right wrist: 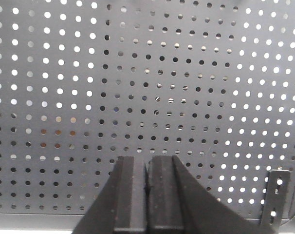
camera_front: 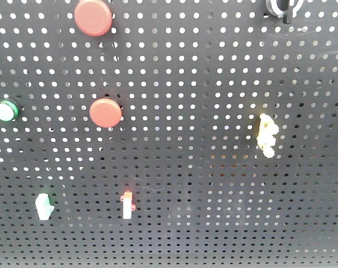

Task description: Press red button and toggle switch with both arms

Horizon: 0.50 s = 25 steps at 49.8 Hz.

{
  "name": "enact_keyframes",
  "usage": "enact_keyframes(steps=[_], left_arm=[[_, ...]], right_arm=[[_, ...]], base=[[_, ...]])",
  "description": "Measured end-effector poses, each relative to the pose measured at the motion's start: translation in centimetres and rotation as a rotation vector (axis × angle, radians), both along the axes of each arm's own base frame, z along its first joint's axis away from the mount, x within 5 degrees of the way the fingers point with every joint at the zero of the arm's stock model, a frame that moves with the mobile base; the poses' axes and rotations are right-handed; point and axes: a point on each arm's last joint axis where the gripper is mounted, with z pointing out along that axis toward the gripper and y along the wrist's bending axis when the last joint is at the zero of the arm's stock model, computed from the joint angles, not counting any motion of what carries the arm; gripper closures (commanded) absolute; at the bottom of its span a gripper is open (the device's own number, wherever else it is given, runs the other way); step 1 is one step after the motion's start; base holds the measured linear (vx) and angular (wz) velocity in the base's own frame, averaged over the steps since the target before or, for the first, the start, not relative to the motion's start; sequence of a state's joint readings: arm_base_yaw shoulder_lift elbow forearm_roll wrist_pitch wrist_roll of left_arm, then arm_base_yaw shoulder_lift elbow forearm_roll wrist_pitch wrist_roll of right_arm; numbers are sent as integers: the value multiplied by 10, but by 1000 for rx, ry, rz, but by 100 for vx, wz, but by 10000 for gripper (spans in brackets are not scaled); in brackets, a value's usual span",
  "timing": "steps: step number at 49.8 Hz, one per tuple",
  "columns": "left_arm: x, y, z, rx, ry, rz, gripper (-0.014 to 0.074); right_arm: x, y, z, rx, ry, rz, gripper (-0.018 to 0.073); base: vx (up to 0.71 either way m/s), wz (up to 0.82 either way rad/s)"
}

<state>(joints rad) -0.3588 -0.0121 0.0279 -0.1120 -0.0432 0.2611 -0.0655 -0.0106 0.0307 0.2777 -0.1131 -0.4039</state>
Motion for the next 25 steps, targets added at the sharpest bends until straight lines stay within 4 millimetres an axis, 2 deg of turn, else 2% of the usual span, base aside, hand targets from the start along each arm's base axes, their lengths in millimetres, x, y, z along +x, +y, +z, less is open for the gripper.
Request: enact_keyframes(steps=[8,13,15,18,25], left_arm=[[-2,3,14,-122,-121,5,594],[-4,4,27,-195,-133,-9,594],[-7,4,38,-203,-146,-13,594],[-11,5,69,-210,-182,-19,594],[-11,4,147,-146,-215,-17,594]], right_arm=[[-1,-2,6,70,-70,-7,562],[-4,0,21,133,-83,23,562],[-7,1,34,113,-98,31,562],[-14,2,61,63,-141,36,562],[-26,5,142,-39,-229,26,562]], base=[[0,0],[0,0],[0,-1],[0,0],[0,0]])
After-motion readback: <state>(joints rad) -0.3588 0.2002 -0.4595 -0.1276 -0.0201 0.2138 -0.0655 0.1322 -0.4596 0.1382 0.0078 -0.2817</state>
